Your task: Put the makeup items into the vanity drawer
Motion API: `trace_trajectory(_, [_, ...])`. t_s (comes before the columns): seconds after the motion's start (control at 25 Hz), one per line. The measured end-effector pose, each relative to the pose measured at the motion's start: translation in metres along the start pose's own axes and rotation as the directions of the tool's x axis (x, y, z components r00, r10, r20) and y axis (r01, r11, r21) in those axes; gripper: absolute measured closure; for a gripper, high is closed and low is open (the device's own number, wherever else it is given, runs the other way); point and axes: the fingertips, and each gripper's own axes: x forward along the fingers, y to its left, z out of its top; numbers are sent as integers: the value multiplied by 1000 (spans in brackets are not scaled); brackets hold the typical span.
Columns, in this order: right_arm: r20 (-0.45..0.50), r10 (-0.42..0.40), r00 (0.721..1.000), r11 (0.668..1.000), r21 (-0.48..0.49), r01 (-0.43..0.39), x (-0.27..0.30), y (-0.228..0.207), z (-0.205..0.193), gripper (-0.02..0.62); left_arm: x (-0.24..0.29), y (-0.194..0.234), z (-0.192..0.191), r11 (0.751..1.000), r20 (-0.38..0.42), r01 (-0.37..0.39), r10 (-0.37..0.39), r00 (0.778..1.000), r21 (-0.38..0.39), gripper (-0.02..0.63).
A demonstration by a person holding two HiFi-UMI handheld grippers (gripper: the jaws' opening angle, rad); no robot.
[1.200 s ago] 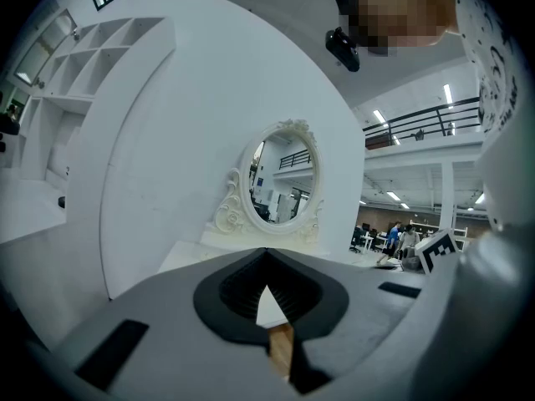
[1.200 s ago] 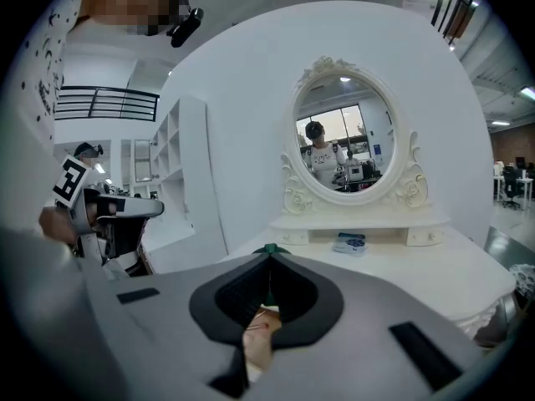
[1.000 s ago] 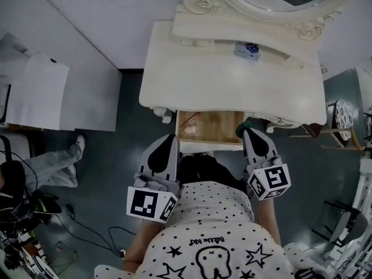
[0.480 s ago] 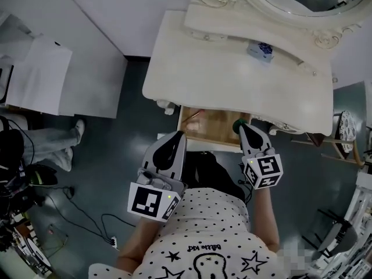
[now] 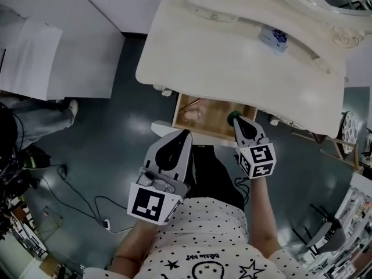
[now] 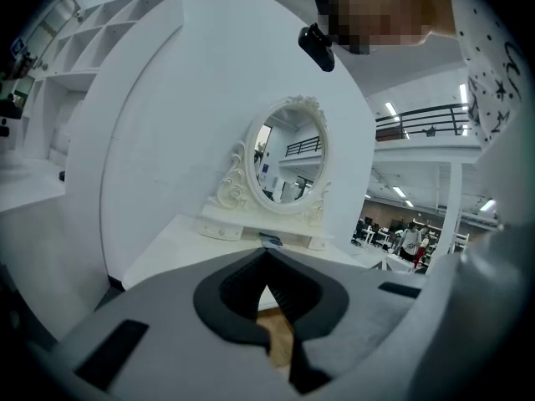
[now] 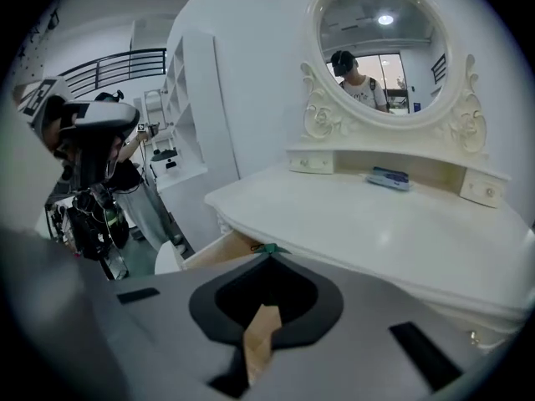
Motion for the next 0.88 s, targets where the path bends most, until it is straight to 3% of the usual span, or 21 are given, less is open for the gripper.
trace_trajectory(0.48, [-140,69,988,995,-68,-79,55,-2,-37,586,16,7,-38,997,-57,-42,38,998,-65,609])
trace_trajectory(0.88, [-278,123,953,984,-93,-155,88,-3,-64,586,33,14,-47,985,-72,-87,77,994,-149,609])
